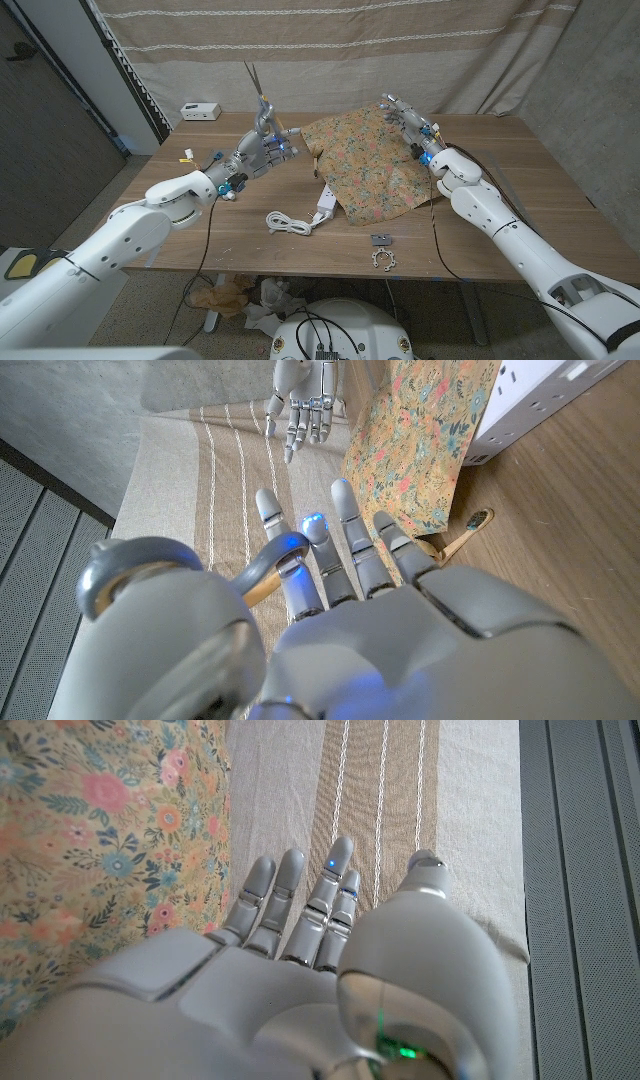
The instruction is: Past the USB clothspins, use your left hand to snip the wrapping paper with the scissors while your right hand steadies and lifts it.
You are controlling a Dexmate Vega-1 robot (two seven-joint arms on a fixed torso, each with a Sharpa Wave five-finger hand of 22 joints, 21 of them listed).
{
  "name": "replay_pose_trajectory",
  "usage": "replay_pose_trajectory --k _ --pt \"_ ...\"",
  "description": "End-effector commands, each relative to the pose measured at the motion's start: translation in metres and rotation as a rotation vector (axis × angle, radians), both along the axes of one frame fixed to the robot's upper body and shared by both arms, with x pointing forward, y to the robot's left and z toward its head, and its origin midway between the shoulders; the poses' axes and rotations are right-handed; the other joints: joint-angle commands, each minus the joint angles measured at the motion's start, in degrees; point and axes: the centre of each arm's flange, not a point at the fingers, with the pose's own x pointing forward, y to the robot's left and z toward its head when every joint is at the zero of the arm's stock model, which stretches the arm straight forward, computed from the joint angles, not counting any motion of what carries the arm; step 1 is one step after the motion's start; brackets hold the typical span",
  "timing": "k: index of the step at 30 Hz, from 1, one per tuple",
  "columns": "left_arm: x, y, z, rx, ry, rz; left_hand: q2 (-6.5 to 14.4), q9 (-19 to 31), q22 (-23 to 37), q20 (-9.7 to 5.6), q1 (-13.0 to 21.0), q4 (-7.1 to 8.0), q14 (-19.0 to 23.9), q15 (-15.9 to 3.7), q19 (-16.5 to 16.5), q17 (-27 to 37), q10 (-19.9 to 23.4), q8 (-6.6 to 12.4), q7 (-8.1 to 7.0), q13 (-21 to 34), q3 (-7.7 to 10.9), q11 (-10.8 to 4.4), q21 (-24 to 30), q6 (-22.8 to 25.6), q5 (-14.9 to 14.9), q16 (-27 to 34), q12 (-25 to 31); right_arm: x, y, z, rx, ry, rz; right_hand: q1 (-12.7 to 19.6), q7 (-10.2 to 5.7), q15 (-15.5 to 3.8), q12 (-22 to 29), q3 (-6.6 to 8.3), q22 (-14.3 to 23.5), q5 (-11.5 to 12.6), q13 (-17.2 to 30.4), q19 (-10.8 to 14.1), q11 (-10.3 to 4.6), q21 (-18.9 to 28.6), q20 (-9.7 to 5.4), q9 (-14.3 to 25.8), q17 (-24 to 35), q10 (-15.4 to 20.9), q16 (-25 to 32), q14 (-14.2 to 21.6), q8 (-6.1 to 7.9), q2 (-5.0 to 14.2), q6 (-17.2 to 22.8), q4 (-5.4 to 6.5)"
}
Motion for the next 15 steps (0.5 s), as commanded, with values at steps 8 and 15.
replay_pose_trajectory --k 8,15 --pt "-0.023 0.011 -0.009 -0.008 0.057 0.028 0.33 0.14 0.18 -0.17 -0.07 -0.05 0.52 -6.83 0.24 0.14 1.90 0.08 2.32 -0.11 -0.17 -2.65 0.29 -0.36 0.48 0.69 0.88 -0.010 0.002 -0.002 -0.101 -0.067 -0.136 -1.13 0.05 -9.98 -1.39 -1.73 -2.26 0.66 -1.07 -0.84 0.49 -1.33 -2.48 -0.34 -4.82 -3.16 -6.43 -0.28 0.11 -1.12 -2.42 0.22" --pt "-0.034 0.020 -0.014 -0.006 0.108 0.042 0.37 0.10 0.20 -0.14 -0.04 -0.07 0.34 -6.76 0.22 0.26 1.98 0.05 2.33 0.10 -0.14 -2.58 0.29 -0.29 0.52 0.74 1.36 -0.010 0.004 -0.002 -0.112 -0.078 -0.147 -1.06 0.17 -9.88 -1.77 -2.04 -3.66 0.99 -1.67 -1.38 0.33 -2.20 -2.20 -0.47 -7.17 -4.45 -10.10 -1.41 0.30 -1.19 -3.28 0.24"
